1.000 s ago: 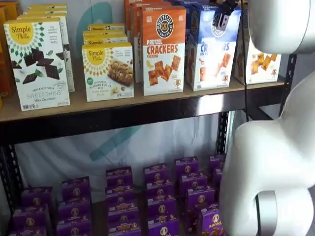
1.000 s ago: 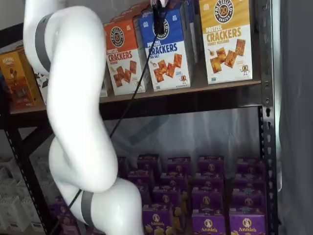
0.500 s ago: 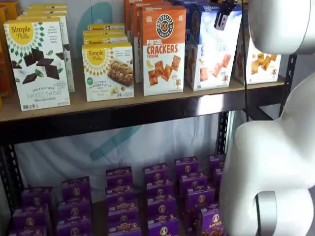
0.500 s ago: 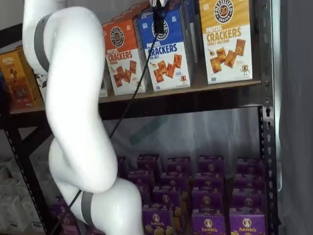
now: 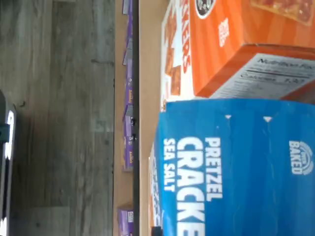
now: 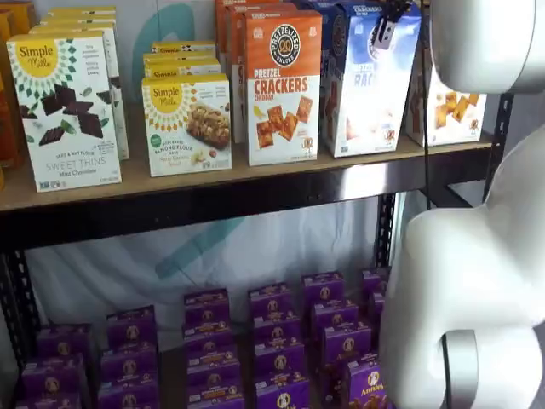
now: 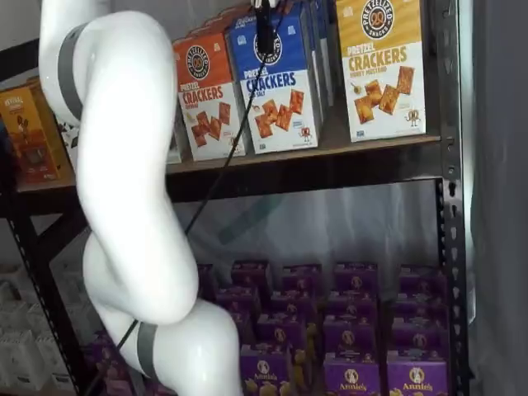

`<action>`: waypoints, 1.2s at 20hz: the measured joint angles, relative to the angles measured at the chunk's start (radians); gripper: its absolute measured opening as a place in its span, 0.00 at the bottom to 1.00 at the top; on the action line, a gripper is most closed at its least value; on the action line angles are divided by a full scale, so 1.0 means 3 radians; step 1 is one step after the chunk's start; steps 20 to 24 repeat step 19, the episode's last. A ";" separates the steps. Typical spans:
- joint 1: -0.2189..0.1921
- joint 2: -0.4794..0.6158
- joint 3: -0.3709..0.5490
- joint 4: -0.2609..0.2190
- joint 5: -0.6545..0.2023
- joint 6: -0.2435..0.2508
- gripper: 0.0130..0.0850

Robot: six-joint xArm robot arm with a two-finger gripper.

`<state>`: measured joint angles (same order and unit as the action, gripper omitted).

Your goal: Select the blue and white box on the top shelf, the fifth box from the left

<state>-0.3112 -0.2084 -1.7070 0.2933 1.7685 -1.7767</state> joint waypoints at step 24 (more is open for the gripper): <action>-0.0185 -0.0879 0.0719 -0.0151 0.0471 -0.0192 0.61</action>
